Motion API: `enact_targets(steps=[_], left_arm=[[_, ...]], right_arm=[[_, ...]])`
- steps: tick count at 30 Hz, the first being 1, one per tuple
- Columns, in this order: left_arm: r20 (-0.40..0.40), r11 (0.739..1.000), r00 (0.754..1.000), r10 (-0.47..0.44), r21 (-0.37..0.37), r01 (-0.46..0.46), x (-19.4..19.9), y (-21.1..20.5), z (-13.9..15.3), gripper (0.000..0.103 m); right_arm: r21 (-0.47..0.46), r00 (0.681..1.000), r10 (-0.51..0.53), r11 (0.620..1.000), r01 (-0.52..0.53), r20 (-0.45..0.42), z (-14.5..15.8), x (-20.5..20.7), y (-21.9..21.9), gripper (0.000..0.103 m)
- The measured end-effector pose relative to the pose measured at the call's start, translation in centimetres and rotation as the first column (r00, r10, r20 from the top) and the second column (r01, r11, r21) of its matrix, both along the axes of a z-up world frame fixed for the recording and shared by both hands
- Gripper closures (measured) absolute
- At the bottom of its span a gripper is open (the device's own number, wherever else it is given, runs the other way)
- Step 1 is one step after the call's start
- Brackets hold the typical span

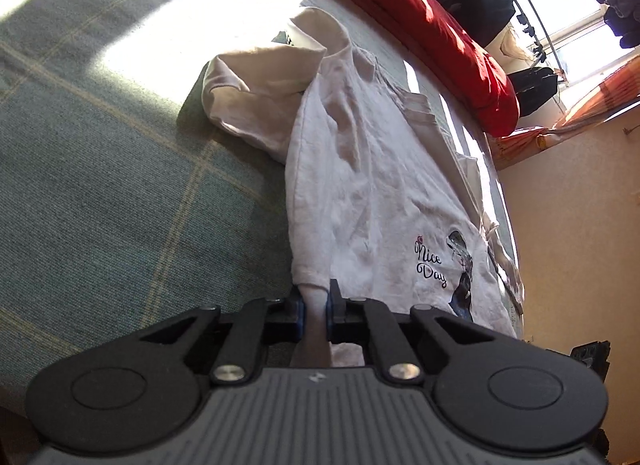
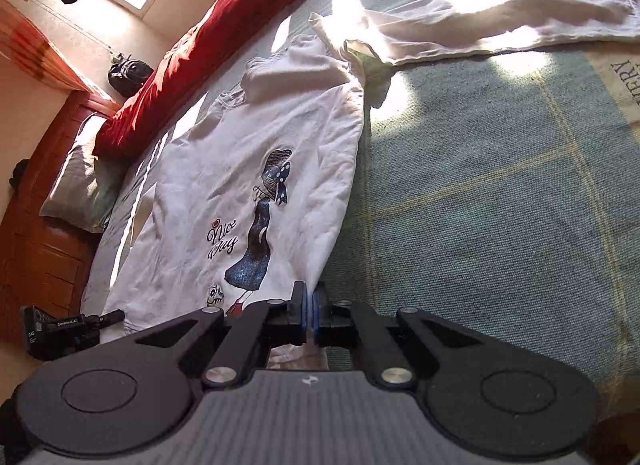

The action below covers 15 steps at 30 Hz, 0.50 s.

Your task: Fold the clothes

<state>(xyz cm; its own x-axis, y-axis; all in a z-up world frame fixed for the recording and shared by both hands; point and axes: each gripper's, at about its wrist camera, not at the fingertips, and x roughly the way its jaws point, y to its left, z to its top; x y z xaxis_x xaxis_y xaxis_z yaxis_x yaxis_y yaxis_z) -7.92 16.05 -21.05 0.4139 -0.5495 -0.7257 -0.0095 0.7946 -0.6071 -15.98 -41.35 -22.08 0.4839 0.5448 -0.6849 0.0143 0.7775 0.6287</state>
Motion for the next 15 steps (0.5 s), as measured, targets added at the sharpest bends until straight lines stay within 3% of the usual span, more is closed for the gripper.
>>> enact_targets(steps=[6,12,15], left_arm=[[-0.037,0.996,0.999,-0.017,0.088,0.02,-1.7,-0.5,0.6,0.098],[-0.098,0.984,0.995,0.028,0.176,-0.01,-2.9,1.1,-1.6,0.097],[-0.087,0.988,0.996,0.012,0.156,0.001,-3.1,1.7,-1.3,0.094]], right_arm=[[-0.122,0.999,0.043,0.991,-0.045,-0.02,1.9,-0.1,0.0,0.101],[-0.21,0.996,0.012,0.977,-0.03,-0.09,-0.7,-0.7,0.2,0.102],[-0.196,0.996,0.002,0.98,-0.02,-0.094,-1.4,-1.2,-0.1,0.093]])
